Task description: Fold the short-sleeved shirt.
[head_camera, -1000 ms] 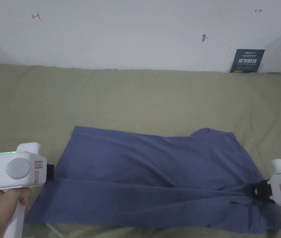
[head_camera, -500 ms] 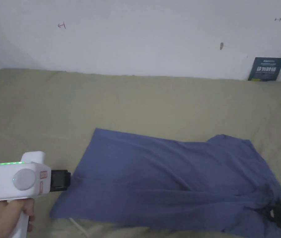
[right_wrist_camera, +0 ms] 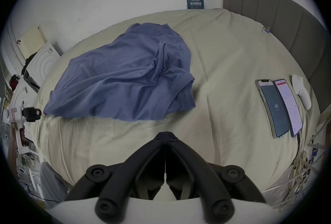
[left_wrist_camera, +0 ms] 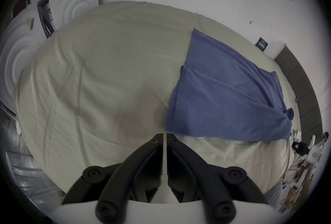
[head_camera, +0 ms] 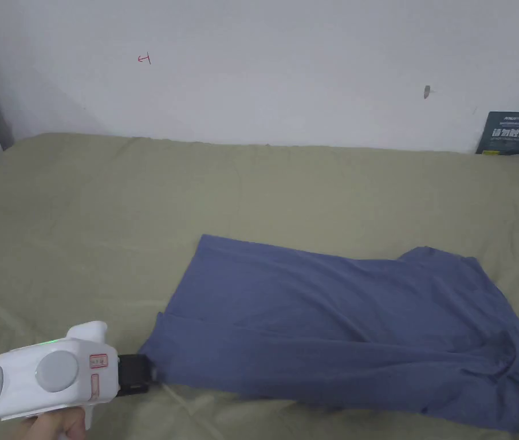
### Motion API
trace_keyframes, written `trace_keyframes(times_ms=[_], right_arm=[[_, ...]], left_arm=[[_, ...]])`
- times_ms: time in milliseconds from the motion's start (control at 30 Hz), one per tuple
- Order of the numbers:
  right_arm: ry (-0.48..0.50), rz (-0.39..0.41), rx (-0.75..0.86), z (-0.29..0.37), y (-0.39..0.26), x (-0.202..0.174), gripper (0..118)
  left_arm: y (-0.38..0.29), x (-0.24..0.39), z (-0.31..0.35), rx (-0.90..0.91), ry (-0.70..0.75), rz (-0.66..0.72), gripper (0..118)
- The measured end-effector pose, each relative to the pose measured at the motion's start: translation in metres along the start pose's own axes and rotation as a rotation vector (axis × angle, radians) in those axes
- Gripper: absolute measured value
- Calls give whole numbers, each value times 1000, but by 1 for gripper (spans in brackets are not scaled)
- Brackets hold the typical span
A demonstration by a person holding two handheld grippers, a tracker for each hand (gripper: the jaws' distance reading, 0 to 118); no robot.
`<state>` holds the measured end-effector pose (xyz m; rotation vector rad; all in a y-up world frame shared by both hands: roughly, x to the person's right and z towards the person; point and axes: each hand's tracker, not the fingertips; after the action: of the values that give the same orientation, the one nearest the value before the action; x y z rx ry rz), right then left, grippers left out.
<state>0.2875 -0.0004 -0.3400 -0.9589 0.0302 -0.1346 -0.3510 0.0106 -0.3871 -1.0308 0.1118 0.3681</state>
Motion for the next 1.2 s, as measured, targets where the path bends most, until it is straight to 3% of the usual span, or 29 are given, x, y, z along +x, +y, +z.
trace_keyframes(times_ms=[33, 67, 100, 333, 433, 500, 567, 600, 633, 667, 700, 733, 767, 967, 1133, 1167, 1200], right_arm=[[-6, 9, -3, -4, 2, -2, 1], [-10, 17, -5, -5, 3, -2, 1], [-11, 18, -5, -6, 4, 0, 1], [-11, 14, -22, -14, 8, 4, 1], [-14, 22, -26, -15, 12, 4, 1], [-17, 29, -19, -15, 15, 6, 1], [-14, 34, -10, -17, 21, 3, 1], [-17, 33, -3, -18, 24, 3, 1], [-17, 29, 3, -18, 26, 3, 3], [-14, 17, 7, -19, 28, 4, 19], [-18, 3, 10, -23, 27, 5, 51], [-14, -11, 10, -25, 29, 6, 90], [-12, -29, -2, -28, 31, 8, 118], [17, -82, -18, -35, 52, 4, 118], [8, 6, -87, -54, 62, -15, 117], [-7, 21, -116, -59, 63, -17, 111], [-18, 24, -116, -61, 62, -19, 96]], left_arm=[[2, 5, -8, -36, -9, -9, 105], [1, 15, -11, 7, 4, -22, 118], [6, 25, -17, 66, 21, -78, 115], [22, 30, -63, -24, 125, -83, 114], [15, 35, -56, -8, 179, -131, 91], [14, 33, -50, -46, 104, -132, 67], [17, 37, -41, -32, 91, -140, 12], [18, 37, -40, -22, 42, -119, 12], [25, 38, -38, 40, 160, -196, 12], [21, 41, -33, 43, 168, -211, 12], [19, 44, -33, 49, 174, -226, 12], [18, 45, -33, 45, 180, -229, 12], [14, 47, -35, -3, 138, -197, 12], [18, 45, -49, -22, 128, -184, 12], [27, 37, -63, -26, 129, -183, 12], [27, 37, -64, -27, 129, -181, 12], [19, 45, -58, -26, 132, -182, 12]])
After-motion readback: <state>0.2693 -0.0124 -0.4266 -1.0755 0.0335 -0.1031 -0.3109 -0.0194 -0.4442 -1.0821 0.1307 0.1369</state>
